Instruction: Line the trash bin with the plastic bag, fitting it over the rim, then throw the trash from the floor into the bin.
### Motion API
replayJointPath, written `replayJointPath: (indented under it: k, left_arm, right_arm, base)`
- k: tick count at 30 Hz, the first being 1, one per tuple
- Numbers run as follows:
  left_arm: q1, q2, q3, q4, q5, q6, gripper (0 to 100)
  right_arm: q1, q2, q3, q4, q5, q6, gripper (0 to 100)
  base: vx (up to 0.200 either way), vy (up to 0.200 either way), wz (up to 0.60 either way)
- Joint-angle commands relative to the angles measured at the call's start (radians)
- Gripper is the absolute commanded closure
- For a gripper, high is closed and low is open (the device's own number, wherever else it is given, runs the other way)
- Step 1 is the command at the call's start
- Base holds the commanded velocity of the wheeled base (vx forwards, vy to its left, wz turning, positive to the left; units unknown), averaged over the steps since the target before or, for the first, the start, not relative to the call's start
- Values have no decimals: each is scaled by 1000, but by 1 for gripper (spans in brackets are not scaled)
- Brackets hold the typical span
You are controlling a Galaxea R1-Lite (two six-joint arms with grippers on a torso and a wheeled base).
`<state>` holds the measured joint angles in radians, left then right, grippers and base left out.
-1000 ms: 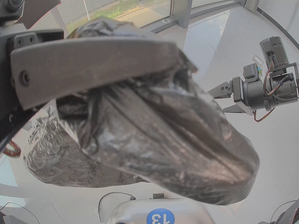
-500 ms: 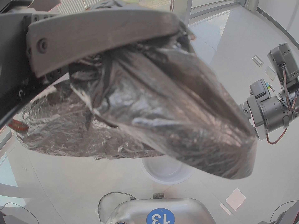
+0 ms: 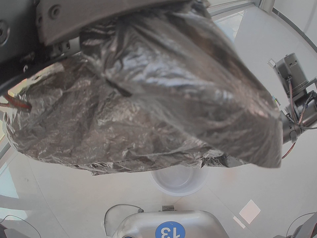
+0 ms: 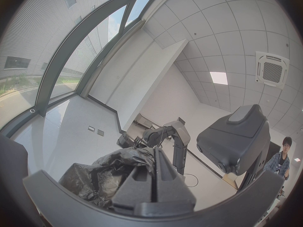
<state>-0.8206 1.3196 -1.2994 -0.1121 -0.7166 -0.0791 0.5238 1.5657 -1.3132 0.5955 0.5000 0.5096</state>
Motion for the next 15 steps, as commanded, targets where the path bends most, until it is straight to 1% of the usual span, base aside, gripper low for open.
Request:
replayJointPath:
  k: [1,8,15]
  left_arm:
    - [0,24,-35,-3,0,-8,100]
    - [-5,35,-54,-9,-1,-19,100]
    - [-3,63,-86,-17,-3,-21,100]
  right_arm:
    - [12,63,14,-2,2,-20,0]
    - [15,123,5,-40,5,-37,0]
    - [36,158,-1,-91,6,-37,0]
  base:
    - [0,0,0]
    - [0,0,0]
    - [0,0,0]
